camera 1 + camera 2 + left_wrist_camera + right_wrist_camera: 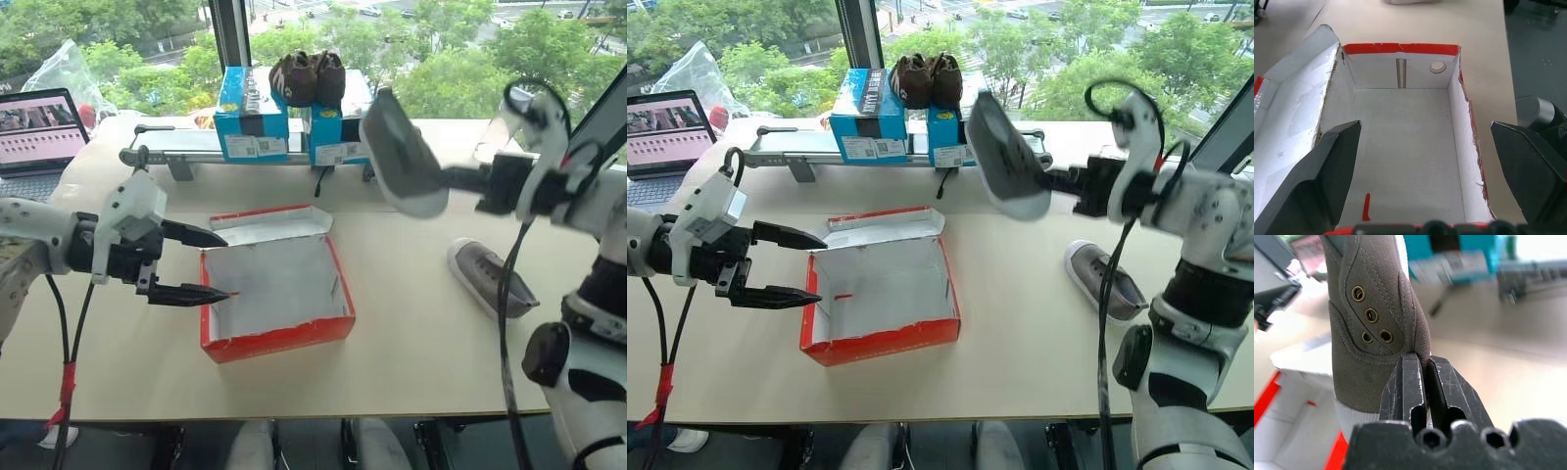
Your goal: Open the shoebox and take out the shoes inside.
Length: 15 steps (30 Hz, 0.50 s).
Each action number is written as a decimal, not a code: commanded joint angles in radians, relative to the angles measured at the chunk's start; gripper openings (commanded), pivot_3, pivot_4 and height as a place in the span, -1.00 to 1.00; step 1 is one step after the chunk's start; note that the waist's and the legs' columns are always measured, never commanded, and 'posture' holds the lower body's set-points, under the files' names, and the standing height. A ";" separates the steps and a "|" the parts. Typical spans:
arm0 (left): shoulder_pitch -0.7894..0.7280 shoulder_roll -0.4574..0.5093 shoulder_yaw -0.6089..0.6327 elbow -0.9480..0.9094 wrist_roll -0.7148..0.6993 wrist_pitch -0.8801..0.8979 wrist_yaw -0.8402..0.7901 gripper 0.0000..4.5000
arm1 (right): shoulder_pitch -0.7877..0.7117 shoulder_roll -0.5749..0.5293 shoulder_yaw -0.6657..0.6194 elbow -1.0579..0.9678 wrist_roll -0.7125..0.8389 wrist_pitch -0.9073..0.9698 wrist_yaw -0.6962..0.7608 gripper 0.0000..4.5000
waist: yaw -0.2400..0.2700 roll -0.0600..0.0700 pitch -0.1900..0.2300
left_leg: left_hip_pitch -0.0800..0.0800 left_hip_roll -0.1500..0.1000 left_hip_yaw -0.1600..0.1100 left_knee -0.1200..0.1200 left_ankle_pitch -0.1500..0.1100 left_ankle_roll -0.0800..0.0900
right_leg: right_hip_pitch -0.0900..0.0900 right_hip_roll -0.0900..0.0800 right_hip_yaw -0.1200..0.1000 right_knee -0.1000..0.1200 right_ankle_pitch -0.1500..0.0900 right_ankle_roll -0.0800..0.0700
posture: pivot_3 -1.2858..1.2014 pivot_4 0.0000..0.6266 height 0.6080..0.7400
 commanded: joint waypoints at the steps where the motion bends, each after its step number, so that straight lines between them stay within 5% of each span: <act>1: -0.039 -0.009 -0.010 0.016 0.022 -0.029 -0.024 1.00 | 0.118 -0.037 -0.113 -0.077 0.080 0.008 -0.044 -0.97 | -0.001 0.000 0.000 | 0.000 0.000 0.000 0.000 0.000 0.000 | 0.000 0.000 0.000 0.000 0.000 0.000 | 0.03 -0.52 1.00; 15: -0.024 -0.015 0.004 0.012 0.032 -0.026 -0.040 1.00 | 0.387 -0.052 -0.105 -0.013 0.132 -0.037 -0.120 -0.97 | -0.008 0.000 0.000 | 0.003 -0.002 0.000 0.001 0.001 0.002 | 0.001 0.001 0.006 0.001 0.000 0.000 | 0.03 -0.52 1.00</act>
